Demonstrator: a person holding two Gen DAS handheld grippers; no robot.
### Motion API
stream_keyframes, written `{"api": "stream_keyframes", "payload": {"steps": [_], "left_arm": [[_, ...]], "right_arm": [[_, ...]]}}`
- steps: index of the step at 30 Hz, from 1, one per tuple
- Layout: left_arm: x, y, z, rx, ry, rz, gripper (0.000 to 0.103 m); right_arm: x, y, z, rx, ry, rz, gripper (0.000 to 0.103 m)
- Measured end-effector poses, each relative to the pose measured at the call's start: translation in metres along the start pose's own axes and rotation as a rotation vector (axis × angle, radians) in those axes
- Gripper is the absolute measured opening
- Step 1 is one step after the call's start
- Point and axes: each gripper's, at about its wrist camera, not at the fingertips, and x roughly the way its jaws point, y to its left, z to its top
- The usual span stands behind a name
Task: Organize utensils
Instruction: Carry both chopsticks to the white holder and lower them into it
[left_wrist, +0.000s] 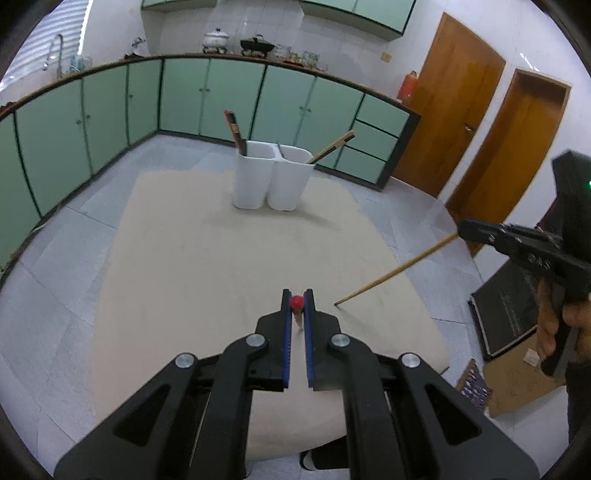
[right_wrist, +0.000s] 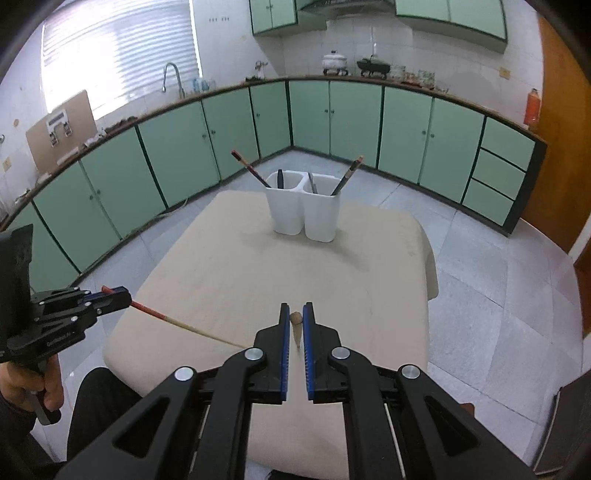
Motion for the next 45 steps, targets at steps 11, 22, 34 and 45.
{"api": "stream_keyframes", "payload": {"steps": [11,22,34,45], "left_arm": [[-0.002,-0.004,0.066,0.075,-0.006,0.019,0.005],[-0.024,-0.005,0.163,0.116,-0.102,0.090,0.005],[-0.021,-0.005,0.218,0.119,-0.136,0.129,0.005],[-0.007,-0.002,0.258,0.101,-0.159,0.136,0.005]], "right_arm": [[0.010,-0.006,0.064,-0.002,0.086,0.014,0.007],[-0.025,0.002,0.141,-0.019,-0.010,-0.002,0.007],[-0.030,0.005,0.197,-0.022,-0.063,-0.025,0.007],[-0.021,0.000,0.241,-0.008,-0.104,-0.053,0.007]]}}
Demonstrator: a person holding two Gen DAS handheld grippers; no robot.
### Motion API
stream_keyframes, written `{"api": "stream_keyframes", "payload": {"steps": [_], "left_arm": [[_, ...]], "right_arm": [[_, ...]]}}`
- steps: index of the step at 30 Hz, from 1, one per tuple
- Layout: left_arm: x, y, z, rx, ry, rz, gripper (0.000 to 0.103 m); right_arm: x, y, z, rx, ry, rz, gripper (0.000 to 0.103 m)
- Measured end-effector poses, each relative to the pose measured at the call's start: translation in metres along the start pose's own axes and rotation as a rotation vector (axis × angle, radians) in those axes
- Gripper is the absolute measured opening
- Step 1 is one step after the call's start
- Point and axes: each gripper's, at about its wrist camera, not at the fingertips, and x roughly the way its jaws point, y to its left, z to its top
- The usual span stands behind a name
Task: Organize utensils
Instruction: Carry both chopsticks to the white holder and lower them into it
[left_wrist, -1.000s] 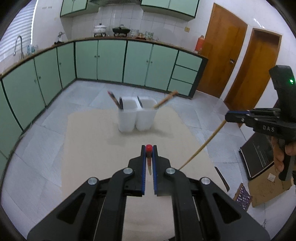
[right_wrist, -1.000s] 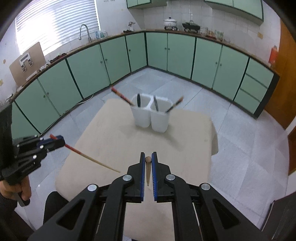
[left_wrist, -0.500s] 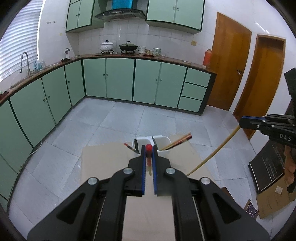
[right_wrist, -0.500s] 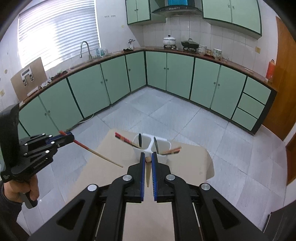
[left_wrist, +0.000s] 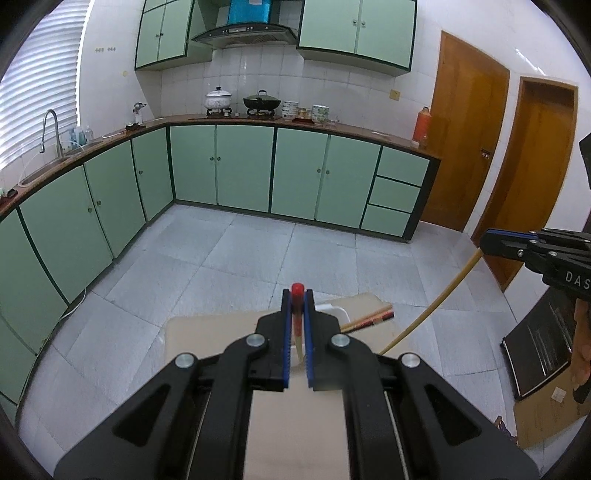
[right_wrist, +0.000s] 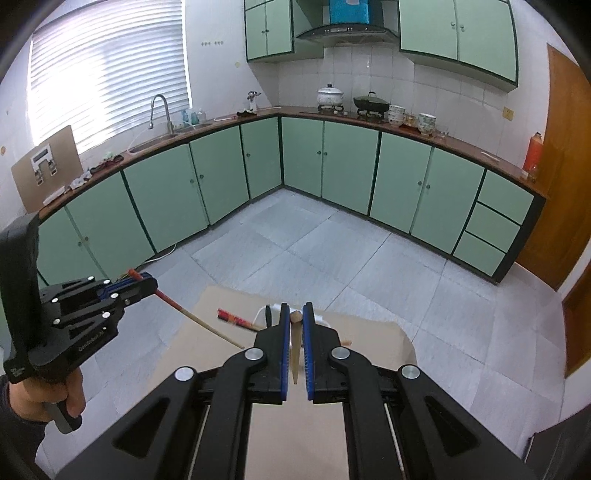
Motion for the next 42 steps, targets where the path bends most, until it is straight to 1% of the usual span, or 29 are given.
{"api": "stream_keyframes", "payload": {"steps": [3,10,17,21,28,34,37,38,39,40,41,42], "left_arm": [[0.011,0.002,0.007,-0.006,0.001,0.007,0.005],[0.044,0.009,0.019,-0.033,0.000,0.011,0.005],[0.079,0.015,0.022,-0.035,0.010,0.023,0.005],[0.107,0.020,0.016,-0.053,0.033,0.030,0.005],[0.158,0.029,-0.006,-0.061,0.088,0.033,0.005],[0.191,0.038,-0.023,-0.070,0.144,0.028,0.005],[0.200,0.041,-0.027,-0.076,0.161,0.031,0.006],[0.202,0.041,-0.027,-0.080,0.165,0.032,0.011],[0.203,0.042,-0.028,-0.083,0.170,0.034,0.027],[0.203,0.043,-0.029,-0.085,0.166,0.037,0.038],[0.200,0.043,-0.029,-0.085,0.150,0.054,0.053],[0.198,0.044,-0.028,-0.085,0.139,0.061,0.054]], "right_arm": [[0.007,-0.005,0.009,0.016,-0.005,-0.003,0.007],[0.043,-0.016,0.029,0.055,-0.005,-0.013,0.007],[0.078,-0.028,0.034,0.067,0.009,-0.035,0.007],[0.110,-0.034,0.028,0.092,0.024,-0.038,0.007],[0.168,-0.040,0.009,0.119,0.078,-0.045,0.007],[0.206,-0.045,-0.008,0.138,0.128,-0.041,0.007],[0.221,-0.045,-0.015,0.151,0.160,-0.011,0.008],[0.226,-0.044,-0.018,0.154,0.177,-0.005,0.011],[0.229,-0.044,-0.020,0.154,0.180,-0.016,0.022],[0.228,-0.043,-0.021,0.152,0.174,-0.024,0.033],[0.227,-0.043,-0.022,0.150,0.166,-0.027,0.033],[0.226,-0.044,-0.022,0.153,0.160,-0.022,0.033]]}}
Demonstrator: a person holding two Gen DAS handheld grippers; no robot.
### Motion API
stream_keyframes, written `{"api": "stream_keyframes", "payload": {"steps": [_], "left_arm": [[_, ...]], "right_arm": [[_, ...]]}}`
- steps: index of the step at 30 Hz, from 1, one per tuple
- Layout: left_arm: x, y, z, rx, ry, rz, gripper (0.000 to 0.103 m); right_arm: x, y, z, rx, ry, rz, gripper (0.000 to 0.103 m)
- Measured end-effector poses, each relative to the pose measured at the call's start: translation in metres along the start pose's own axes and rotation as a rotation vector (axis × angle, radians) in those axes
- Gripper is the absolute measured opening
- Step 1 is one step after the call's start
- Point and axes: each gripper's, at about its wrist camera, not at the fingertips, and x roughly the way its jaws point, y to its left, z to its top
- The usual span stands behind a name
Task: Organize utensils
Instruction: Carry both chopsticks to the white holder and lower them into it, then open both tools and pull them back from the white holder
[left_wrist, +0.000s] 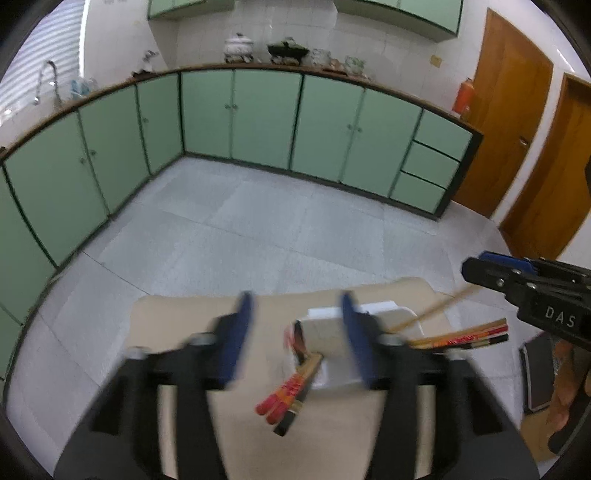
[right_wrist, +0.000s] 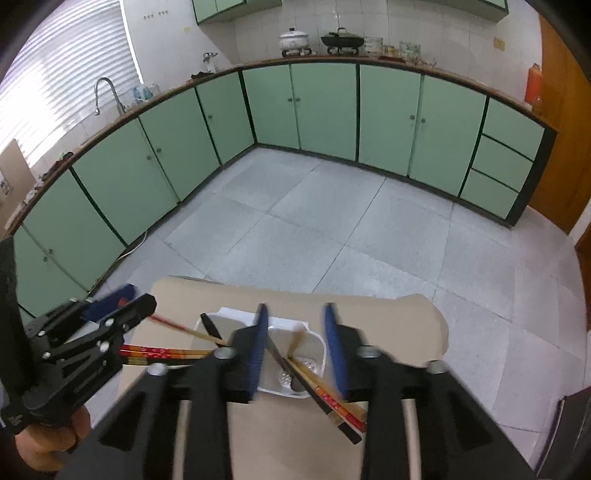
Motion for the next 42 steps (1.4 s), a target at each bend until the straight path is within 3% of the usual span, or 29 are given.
{"api": "stream_keyframes", "payload": {"steps": [9,14,17,22,24,31,42], "left_arm": [[-0.028,0.012,-0.004,-0.021,-0.021,0.006,0.065],[-0.055,0.011,-0.024,-0.002,-0.064,0.044,0.081],[-0.071,0.009,-0.044,-0.009,-0.069,0.058,0.089],[-0.119,-0.007,-0.095,0.063,-0.133,0.154,0.097],[-0.138,-0.015,-0.112,0.094,-0.158,0.183,0.097],[-0.219,-0.023,-0.184,0.062,-0.216,0.141,0.098],[-0.323,-0.008,-0.275,-0.042,-0.244,0.227,0.098]], "right_arm": [[-0.027,-0.012,-0.012,0.047,-0.044,0.004,0.033],[-0.047,-0.007,-0.033,0.040,-0.059,0.046,0.036],[-0.064,-0.001,-0.060,0.025,-0.096,0.046,0.046],[-0.110,0.013,-0.125,0.002,-0.225,-0.006,0.090],[-0.126,0.019,-0.150,-0.003,-0.265,-0.001,0.094],[-0.174,0.032,-0.224,0.031,-0.332,0.040,0.097],[-0.258,0.063,-0.325,-0.009,-0.418,0.089,0.097]]}}
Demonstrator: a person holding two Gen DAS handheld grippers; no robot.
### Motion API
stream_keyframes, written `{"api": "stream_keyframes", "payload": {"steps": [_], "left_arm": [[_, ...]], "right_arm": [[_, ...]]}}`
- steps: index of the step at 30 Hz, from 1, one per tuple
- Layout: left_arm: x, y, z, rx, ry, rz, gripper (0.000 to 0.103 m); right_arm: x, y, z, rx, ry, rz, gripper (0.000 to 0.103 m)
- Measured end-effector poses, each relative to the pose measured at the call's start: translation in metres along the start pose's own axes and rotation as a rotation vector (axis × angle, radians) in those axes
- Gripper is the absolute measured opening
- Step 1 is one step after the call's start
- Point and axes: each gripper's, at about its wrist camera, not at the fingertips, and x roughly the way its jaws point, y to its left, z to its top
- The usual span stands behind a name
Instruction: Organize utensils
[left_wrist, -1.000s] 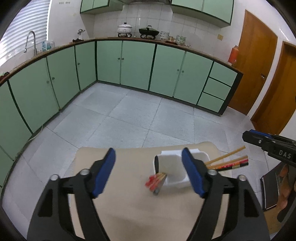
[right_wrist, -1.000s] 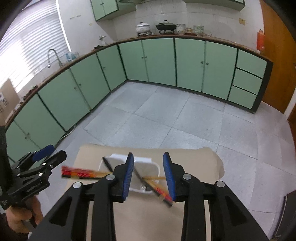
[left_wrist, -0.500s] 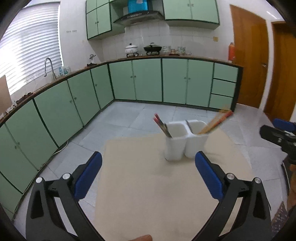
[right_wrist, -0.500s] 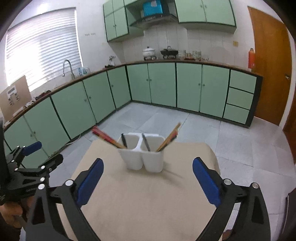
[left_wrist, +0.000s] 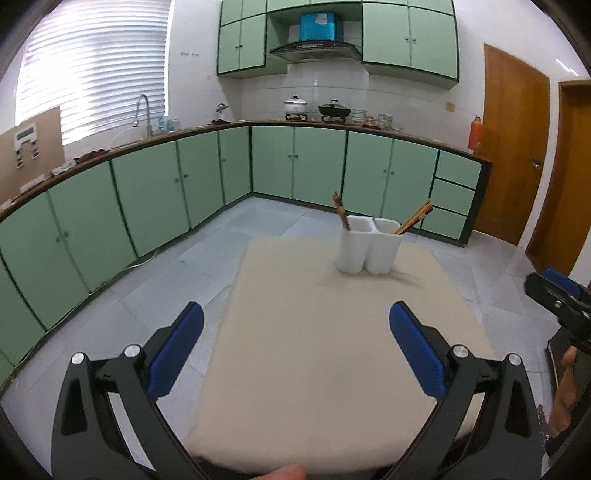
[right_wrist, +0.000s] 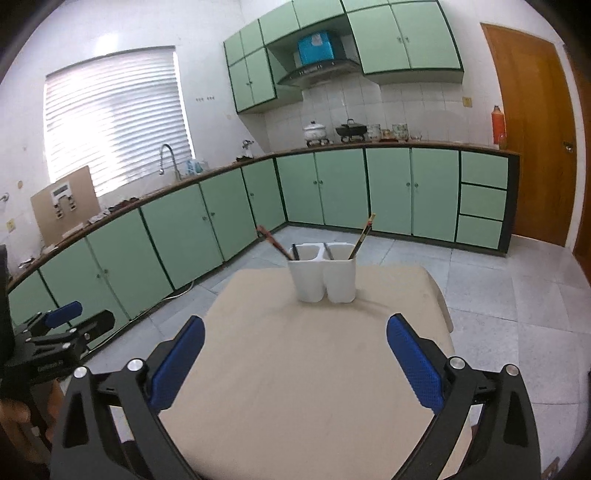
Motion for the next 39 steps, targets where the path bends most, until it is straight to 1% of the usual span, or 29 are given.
{"api": "stream_keyframes", "payload": {"steps": [3,6,10,13,17,20,22,24,27,29,31,33,39], "left_arm": [[-0.031,0.011,-0.014,-0.027,-0.016,0.024,0.098],[-0.064,0.019,-0.028,-0.029,-0.034,0.047,0.098],[-0.105,0.024,-0.046,-0.022,-0.058,0.078,0.098],[-0.137,0.027,-0.062,-0.036,-0.060,0.075,0.098],[-0.174,0.030,-0.086,-0.069,-0.073,0.067,0.098],[-0.200,0.023,-0.102,-0.041,-0.092,0.084,0.098],[-0.219,0.015,-0.114,-0.007,-0.110,0.075,0.098],[-0.230,0.008,-0.120,0.004,-0.116,0.078,0.098],[-0.252,0.005,-0.133,0.010,-0.152,0.083,0.098],[-0.258,0.005,-0.135,0.011,-0.155,0.082,0.098],[-0.261,0.008,-0.135,-0.005,-0.155,0.069,0.098],[-0.266,0.012,-0.137,-0.024,-0.159,0.055,0.098],[-0.278,0.014,-0.141,-0.040,-0.172,0.053,0.098]], "right_arm": [[-0.032,0.017,-0.015,-0.039,-0.026,-0.011,0.097],[-0.064,0.035,-0.029,-0.088,-0.052,-0.025,0.097],[-0.105,0.050,-0.049,-0.099,-0.064,-0.017,0.097],[-0.130,0.058,-0.061,-0.097,-0.050,-0.035,0.097],[-0.163,0.067,-0.080,-0.083,-0.045,-0.026,0.097],[-0.183,0.073,-0.090,-0.095,-0.060,-0.032,0.097],[-0.194,0.077,-0.095,-0.116,-0.066,-0.047,0.097],[-0.204,0.080,-0.100,-0.125,-0.074,-0.068,0.097],[-0.216,0.077,-0.106,-0.110,-0.074,-0.094,0.097],[-0.221,0.072,-0.108,-0.088,-0.068,-0.131,0.097],[-0.224,0.069,-0.108,-0.072,-0.065,-0.134,0.097],[-0.231,0.068,-0.110,-0.061,-0.082,-0.144,0.097],[-0.257,0.072,-0.118,-0.037,-0.154,-0.175,0.097]]}}
